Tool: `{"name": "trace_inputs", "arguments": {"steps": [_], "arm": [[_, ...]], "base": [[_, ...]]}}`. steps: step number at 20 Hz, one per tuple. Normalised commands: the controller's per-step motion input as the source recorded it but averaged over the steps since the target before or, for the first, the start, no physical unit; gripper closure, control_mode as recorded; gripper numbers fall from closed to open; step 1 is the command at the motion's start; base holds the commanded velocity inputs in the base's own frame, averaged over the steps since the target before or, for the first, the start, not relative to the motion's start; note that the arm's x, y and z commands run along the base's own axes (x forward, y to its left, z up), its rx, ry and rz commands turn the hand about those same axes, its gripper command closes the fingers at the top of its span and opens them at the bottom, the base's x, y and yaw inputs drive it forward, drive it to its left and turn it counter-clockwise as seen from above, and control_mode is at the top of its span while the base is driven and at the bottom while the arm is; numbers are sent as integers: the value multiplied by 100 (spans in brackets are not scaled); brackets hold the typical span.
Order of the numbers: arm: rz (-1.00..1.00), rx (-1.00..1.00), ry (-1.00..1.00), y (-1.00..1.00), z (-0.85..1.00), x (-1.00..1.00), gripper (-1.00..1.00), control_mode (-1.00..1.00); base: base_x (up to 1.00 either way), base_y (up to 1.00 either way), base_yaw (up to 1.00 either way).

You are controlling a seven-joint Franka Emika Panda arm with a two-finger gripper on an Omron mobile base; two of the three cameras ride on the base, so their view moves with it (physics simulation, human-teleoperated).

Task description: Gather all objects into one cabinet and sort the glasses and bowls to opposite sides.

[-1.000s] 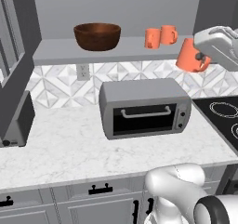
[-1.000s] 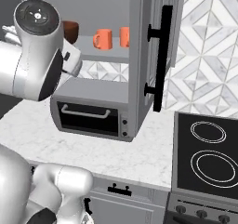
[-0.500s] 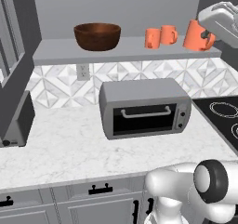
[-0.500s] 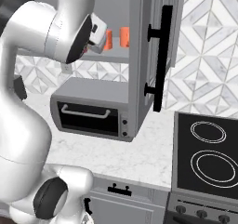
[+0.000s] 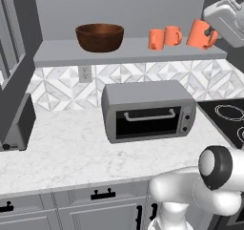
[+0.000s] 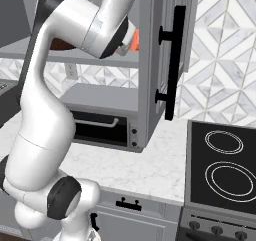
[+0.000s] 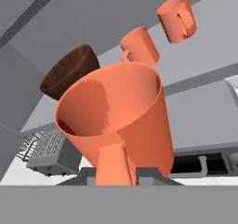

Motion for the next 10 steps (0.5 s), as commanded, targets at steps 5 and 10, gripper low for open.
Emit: {"name": "trace_inputs", "arguments": {"steps": [5, 10], "arm": [[-2, 0, -1, -6, -11, 66, 100, -100], [1, 1, 0, 6, -21, 40, 100, -100]], "base": [[0, 0, 0], [0, 0, 0]]}}
